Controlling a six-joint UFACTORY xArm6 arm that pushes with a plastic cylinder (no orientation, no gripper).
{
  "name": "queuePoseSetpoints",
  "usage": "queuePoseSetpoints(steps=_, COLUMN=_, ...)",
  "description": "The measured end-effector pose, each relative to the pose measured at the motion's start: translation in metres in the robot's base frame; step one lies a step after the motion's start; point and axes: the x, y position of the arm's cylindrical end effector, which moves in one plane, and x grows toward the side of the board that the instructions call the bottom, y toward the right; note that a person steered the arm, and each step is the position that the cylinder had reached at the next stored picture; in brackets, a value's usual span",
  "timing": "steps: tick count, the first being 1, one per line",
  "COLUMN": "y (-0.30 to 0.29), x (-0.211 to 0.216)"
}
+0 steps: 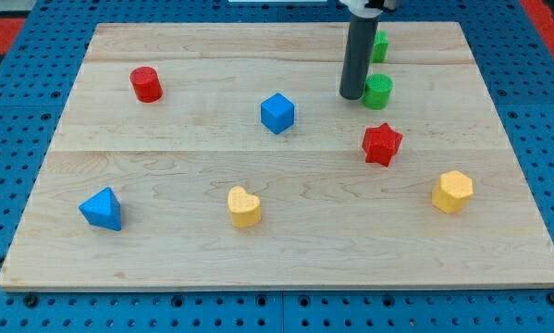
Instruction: Move the yellow hexagon to the bottom of the red circle
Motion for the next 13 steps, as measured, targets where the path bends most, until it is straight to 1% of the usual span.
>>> queuePoseSetpoints(steps=1, y=0.016, x=0.033)
queuePoseSetpoints(steps=2, y=0.076, x=0.033)
queuePoseSetpoints(steps=3, y=0.147, x=0.06)
queuePoseSetpoints(steps=4, y=0.176, x=0.118)
queuePoseSetpoints(steps=6, y=0.151, x=0.162)
queuePoseSetpoints(steps=7, y=0.057, x=0.176)
queuePoseSetpoints(steps=8, y=0.036, x=0.154)
queuePoseSetpoints(steps=9, y=0.046, x=0.151)
queuePoseSetpoints(steps=10, y=0.034, x=0.131)
queuePoseSetpoints(steps=11, y=-0.044, x=0.113)
queuePoseSetpoints(steps=12, y=-0.148, x=0.112)
queuePoseSetpoints(steps=13, y=-0.196, x=0.083)
